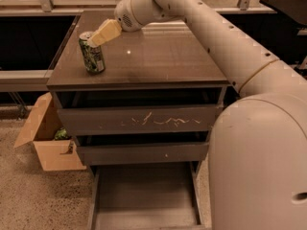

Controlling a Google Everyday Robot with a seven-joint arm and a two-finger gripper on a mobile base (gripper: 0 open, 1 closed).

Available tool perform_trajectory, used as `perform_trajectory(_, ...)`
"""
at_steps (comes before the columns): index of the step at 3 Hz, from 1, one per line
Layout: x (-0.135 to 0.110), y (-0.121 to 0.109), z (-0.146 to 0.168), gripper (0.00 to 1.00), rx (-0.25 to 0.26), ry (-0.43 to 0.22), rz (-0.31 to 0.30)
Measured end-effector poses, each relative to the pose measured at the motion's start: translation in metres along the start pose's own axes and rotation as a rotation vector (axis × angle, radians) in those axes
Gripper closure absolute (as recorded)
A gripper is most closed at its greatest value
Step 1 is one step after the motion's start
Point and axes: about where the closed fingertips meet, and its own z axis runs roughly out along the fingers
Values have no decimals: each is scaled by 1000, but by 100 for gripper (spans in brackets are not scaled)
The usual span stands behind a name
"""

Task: Place green can into bottom drawer

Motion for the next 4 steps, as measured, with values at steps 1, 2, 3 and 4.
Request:
perform_trajectory(1, -9, 23, 17, 0, -55, -17, 28)
perform_trajectory(2, -9, 39, 27, 0, -101, -6, 57)
perform_trajectory(3, -1, 50, 34, 0, -131, 35, 88)
perform_trajectory(4, 7, 58, 39, 0, -153, 69, 119)
